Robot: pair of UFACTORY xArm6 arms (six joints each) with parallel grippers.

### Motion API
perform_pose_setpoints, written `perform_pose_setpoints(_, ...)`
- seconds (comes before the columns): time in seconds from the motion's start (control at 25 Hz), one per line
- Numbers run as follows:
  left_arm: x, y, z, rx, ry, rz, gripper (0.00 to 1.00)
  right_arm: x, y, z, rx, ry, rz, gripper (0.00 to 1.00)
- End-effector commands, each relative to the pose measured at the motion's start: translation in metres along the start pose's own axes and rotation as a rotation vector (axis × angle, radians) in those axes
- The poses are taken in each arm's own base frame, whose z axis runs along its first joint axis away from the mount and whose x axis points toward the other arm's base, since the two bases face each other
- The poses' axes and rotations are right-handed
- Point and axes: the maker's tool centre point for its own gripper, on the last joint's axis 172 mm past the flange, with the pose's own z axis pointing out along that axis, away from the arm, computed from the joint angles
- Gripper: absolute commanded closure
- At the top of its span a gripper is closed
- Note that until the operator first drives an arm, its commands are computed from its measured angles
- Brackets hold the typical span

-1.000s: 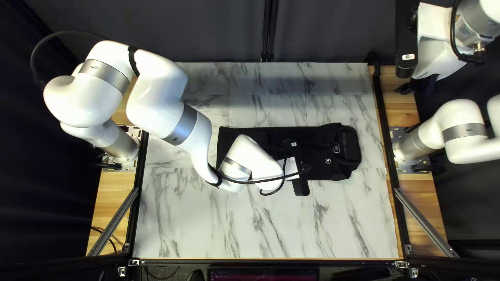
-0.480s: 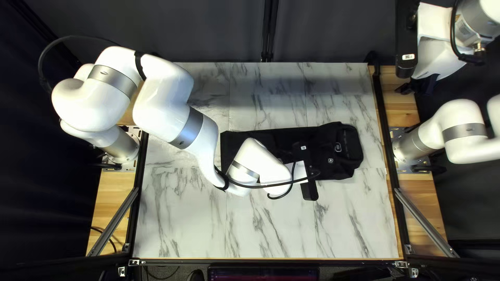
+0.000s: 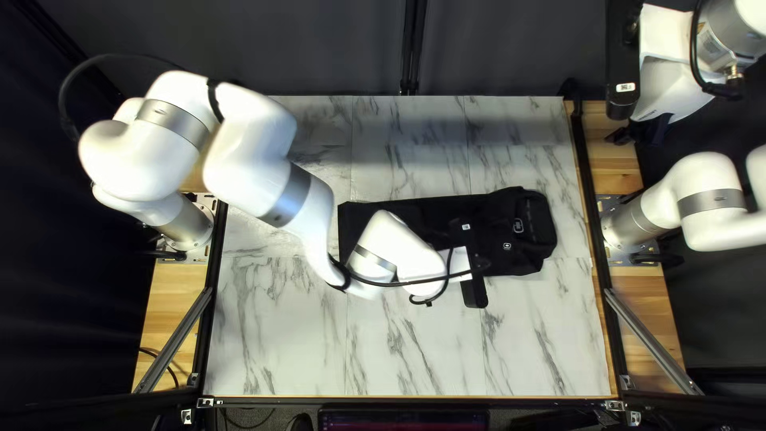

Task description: Fold t-shirt

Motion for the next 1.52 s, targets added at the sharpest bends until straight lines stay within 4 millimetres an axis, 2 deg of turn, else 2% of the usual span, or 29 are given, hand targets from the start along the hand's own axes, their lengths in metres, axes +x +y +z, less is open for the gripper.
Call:
perform_pose_setpoints(0.04, -0.007, -0.055, -0.016, -0.060, 0.029, 0.013, 0.00, 0.000, 0.000, 0.000, 0.000, 0.000, 0.000, 0.00)
perform_pose_setpoints(0.12, -0.007, -0.084, -0.012, -0.113, 0.046, 0.034, 0.00, 0.000, 0.000, 0.000, 0.000, 0.000, 0.000, 0.00)
perform_pose_setpoints(0.24, -0.003, -0.109, 0.002, -0.192, 0.072, 0.067, 0.00, 0.000, 0.000, 0.000, 0.000, 0.000, 0.000, 0.00)
perform_pose_setpoints(0.32, 0.001, -0.117, 0.014, -0.251, 0.090, 0.095, 0.00, 0.000, 0.000, 0.000, 0.000, 0.000, 0.000, 0.00)
perform_pose_setpoints(0.48, 0.014, -0.119, 0.037, -0.326, 0.106, 0.168, 0.00, 0.000, 0.000, 0.000, 0.000, 0.000, 0.000, 0.00)
perform_pose_setpoints(0.84, 0.042, -0.113, 0.079, -0.348, 0.048, 0.261, 0.00, 0.000, 0.000, 0.000, 0.000, 0.000, 0.000, 0.00)
perform_pose_setpoints(1.0, 0.038, -0.109, 0.087, -0.344, 0.023, 0.280, 0.00, 0.000, 0.000, 0.000, 0.000, 0.000, 0.000, 0.00)
perform_pose_setpoints(1.28, 0.025, -0.110, 0.088, -0.322, -0.015, 0.300, 0.00, 0.000, 0.000, 0.000, 0.000, 0.000, 0.000, 0.00)
perform_pose_setpoints(1.32, 0.025, -0.109, 0.088, -0.322, -0.018, 0.304, 0.06, 0.000, 0.000, 0.000, 0.000, 0.000, 0.000, 0.00)
perform_pose_setpoints(1.4, 0.025, -0.104, 0.089, -0.323, -0.022, 0.313, 0.38, 0.000, 0.000, 0.000, 0.000, 0.000, 0.000, 0.00)
perform_pose_setpoints(1.44, 0.026, -0.101, 0.091, -0.325, -0.024, 0.319, 0.45, 0.000, 0.000, 0.000, 0.000, 0.000, 0.000, 0.00)
perform_pose_setpoints(1.48, 0.026, -0.100, 0.091, -0.326, -0.025, 0.322, 0.77, 0.000, 0.000, 0.000, 0.000, 0.000, 0.000, 0.00)
perform_pose_setpoints(1.52, 0.027, -0.098, 0.092, -0.329, -0.027, 0.329, 0.92, 0.000, 0.000, 0.000, 0.000, 0.000, 0.000, 0.00)
